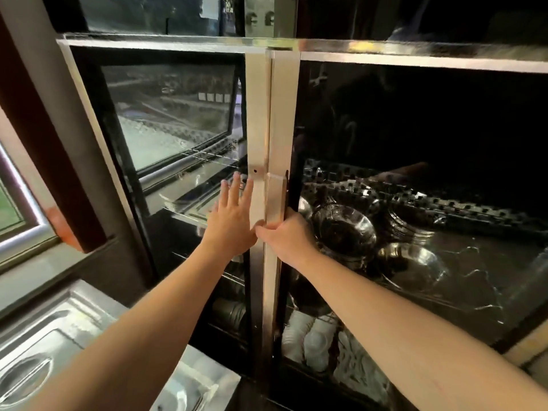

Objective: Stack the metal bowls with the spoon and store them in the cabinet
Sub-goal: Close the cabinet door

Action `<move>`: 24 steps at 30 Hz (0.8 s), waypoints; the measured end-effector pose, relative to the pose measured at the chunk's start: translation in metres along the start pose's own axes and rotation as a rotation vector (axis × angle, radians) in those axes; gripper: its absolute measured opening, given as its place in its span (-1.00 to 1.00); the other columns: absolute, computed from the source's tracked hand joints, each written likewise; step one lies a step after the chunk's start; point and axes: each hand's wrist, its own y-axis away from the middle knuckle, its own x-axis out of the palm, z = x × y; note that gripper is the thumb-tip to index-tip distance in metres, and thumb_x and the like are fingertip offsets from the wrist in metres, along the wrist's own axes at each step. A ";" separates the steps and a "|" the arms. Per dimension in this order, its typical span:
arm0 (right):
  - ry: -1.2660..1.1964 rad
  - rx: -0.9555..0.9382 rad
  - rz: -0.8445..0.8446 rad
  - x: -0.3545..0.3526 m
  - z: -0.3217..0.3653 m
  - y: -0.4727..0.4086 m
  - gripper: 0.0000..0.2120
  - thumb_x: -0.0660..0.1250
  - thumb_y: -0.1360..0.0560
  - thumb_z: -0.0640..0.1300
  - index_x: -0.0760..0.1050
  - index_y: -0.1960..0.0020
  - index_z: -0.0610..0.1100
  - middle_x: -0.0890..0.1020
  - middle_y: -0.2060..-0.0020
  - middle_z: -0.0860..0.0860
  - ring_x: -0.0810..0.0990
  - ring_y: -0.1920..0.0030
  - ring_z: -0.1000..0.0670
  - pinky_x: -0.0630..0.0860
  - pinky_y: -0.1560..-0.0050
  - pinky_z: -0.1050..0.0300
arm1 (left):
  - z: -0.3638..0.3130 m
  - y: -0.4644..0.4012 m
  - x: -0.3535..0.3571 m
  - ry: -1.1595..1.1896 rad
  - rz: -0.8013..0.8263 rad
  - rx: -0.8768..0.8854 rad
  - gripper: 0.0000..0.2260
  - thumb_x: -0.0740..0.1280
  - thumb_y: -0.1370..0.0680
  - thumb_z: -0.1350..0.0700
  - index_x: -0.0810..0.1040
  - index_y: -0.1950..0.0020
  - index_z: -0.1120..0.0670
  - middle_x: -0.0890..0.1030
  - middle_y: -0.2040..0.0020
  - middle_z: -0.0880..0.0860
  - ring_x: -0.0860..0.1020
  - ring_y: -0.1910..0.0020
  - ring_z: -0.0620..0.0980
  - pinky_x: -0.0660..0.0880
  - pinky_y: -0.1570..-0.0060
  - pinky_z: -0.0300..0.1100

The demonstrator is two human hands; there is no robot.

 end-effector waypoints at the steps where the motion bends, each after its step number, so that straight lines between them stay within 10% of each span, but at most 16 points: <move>1: 0.013 -0.007 -0.009 0.001 -0.001 -0.003 -0.79 0.51 -0.40 0.08 0.59 0.14 -0.03 0.67 0.29 0.10 0.68 0.24 0.07 0.64 0.13 0.10 | 0.000 -0.003 0.005 -0.019 0.000 0.027 0.02 0.40 -0.48 -0.18 -0.33 -0.59 -0.01 -0.27 -0.62 0.13 -0.29 -0.56 0.23 -0.02 -0.51 0.27; 24: 0.078 -0.143 -0.275 0.007 -0.015 -0.026 -0.62 0.47 -0.39 0.04 0.62 -0.16 -0.08 0.74 0.07 0.02 0.73 0.09 0.05 0.71 0.16 0.14 | 0.021 -0.030 0.058 0.009 -0.082 0.169 0.20 0.56 -0.31 -0.01 -0.30 -0.61 0.04 -0.29 -0.61 0.19 -0.31 -0.55 0.31 -0.14 -0.38 0.30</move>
